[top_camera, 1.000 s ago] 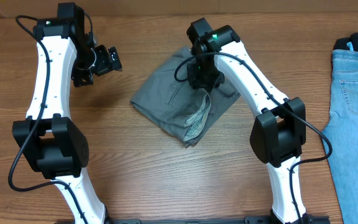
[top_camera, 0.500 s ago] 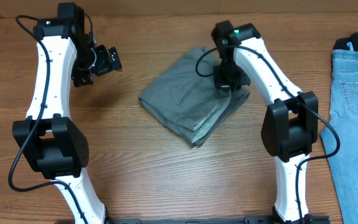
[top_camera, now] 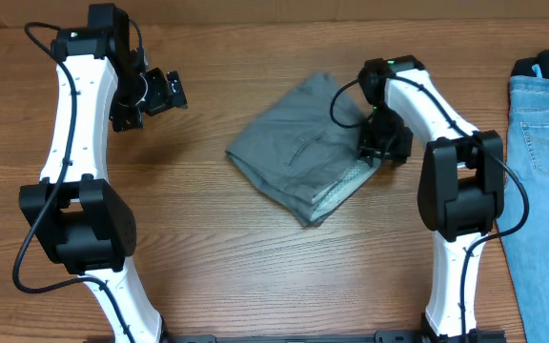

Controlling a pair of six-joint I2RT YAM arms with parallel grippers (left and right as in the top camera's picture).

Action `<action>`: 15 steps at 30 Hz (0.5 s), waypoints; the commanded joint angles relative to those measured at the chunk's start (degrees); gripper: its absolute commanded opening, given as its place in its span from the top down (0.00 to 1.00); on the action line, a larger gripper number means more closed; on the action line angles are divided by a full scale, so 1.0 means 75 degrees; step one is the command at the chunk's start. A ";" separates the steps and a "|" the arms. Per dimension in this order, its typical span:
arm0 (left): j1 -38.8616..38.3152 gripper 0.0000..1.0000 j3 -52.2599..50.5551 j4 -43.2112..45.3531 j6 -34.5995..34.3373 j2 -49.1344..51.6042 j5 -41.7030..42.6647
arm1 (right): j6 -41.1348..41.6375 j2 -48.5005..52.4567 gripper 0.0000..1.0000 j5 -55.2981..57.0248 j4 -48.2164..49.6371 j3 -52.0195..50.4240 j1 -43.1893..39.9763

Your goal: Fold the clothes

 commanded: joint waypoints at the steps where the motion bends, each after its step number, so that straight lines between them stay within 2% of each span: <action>1: -0.0058 0.00 -0.0047 0.0017 0.0154 -0.0125 -0.0017 | 0.0315 -0.0574 0.46 0.0344 -0.0315 0.0533 -0.0184; 5: -0.0061 0.00 -0.0047 0.0026 0.0169 -0.0125 0.0105 | 0.0356 -0.1145 0.42 0.0032 -0.0615 0.1078 -0.0166; 8: -0.0152 0.05 -0.0050 0.0064 0.0807 -0.0125 0.0801 | -0.0326 -0.1565 0.36 -0.1110 -0.0399 0.1259 -0.0090; 11: -0.0414 0.21 -0.0050 0.0058 0.1699 -0.0125 0.1684 | -0.1040 -0.1731 0.31 -0.2352 -0.0070 0.1259 -0.0064; 12: -0.0539 0.33 -0.0052 0.0061 0.1888 -0.0125 0.1886 | -0.1166 -0.1728 0.31 -0.2515 0.0006 0.1259 -0.0067; 15: -0.1078 0.60 -0.0079 0.0067 0.2020 -0.0125 0.2005 | -0.1163 -0.1687 0.33 -0.2530 0.0274 0.1244 -0.0093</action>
